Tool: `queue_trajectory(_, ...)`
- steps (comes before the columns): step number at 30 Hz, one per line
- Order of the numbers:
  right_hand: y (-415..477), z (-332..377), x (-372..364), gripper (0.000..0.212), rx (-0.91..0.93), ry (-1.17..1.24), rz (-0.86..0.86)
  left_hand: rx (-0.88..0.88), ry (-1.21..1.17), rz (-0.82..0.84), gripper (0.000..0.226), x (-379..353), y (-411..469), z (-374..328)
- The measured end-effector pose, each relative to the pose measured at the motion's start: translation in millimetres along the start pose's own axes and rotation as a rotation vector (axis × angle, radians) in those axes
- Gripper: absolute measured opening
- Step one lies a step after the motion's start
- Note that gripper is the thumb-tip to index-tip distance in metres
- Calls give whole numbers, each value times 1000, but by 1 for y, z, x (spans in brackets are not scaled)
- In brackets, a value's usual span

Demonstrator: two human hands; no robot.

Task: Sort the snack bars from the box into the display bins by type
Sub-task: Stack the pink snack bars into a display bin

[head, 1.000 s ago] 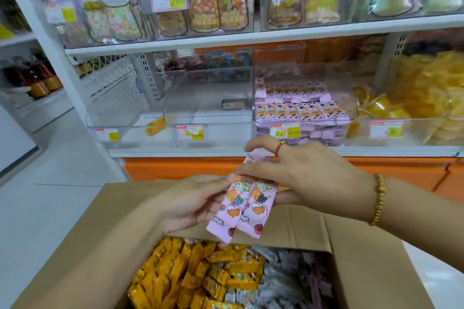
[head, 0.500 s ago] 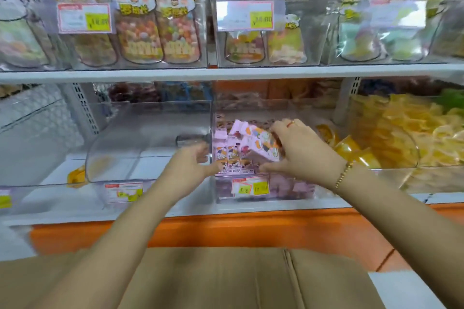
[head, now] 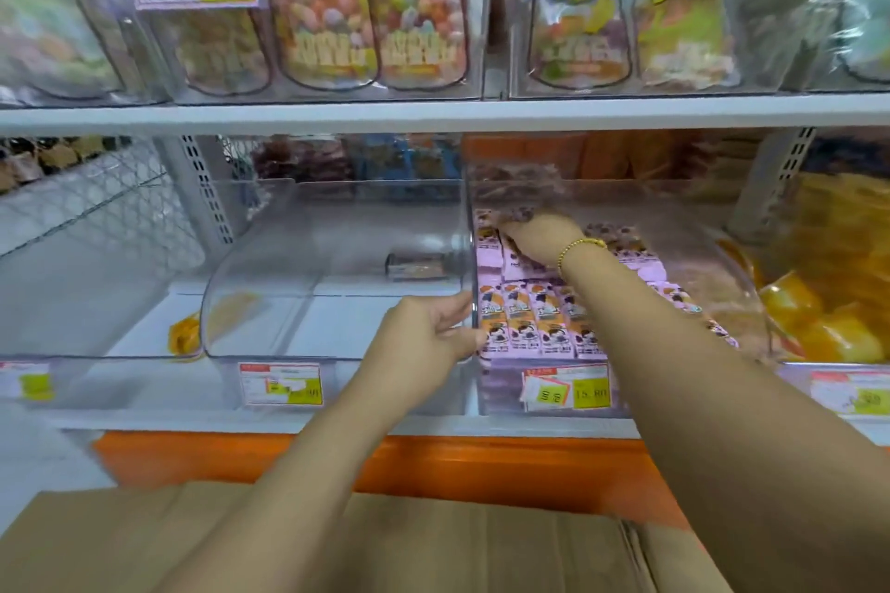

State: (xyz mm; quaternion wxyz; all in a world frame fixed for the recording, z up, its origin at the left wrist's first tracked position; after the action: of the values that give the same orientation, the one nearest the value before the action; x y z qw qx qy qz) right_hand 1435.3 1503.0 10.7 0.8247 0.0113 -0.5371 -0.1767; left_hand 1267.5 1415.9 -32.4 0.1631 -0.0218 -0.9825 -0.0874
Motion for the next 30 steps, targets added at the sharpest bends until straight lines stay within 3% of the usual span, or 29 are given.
queue_trajectory(2, -9, -7, 6, 74, 26, 57, 32, -1, -5, 1, 53, 0, 1, 2)
queue_trajectory(5, -25, -12, 8, 88, 163, -69, 43, -2, -13, -20, 52, 1, 0, 1)
queue_trajectory(9, -19, -8, 12, 71, 209, -69, -94, 11, -19, -50, 54, 1, -2, 2)
queue_trajectory(16, -10, -12, 16, 52, 60, -150, -211, 19, -3, -26, 49, 0, 3, 5)
queue_trajectory(22, -83, -1, 54, 25, 113, 39, -366, -73, 170, -201, 44, 12, -18, -18)
queue_trajectory(25, -148, 4, 63, 41, 180, 137, -314, -159, 91, -278, 17, 21, -60, -33)
queue_trajectory(30, -243, -16, 18, 44, 128, 349, -124, -60, 98, -242, 32, 43, -144, 4)
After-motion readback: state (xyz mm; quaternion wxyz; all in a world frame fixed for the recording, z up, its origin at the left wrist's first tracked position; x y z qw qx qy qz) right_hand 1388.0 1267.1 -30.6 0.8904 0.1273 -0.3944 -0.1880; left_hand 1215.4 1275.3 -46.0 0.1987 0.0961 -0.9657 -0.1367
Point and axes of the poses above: each hand's wrist, its own y-axis towards the middle knuckle, its own x-axis out of the back of the hand, z = x × y, the point moved 9 cm from there along y, towards the middle knuckle, and after that the axes turned 15 degrees about -z, right-handed, at the moved point
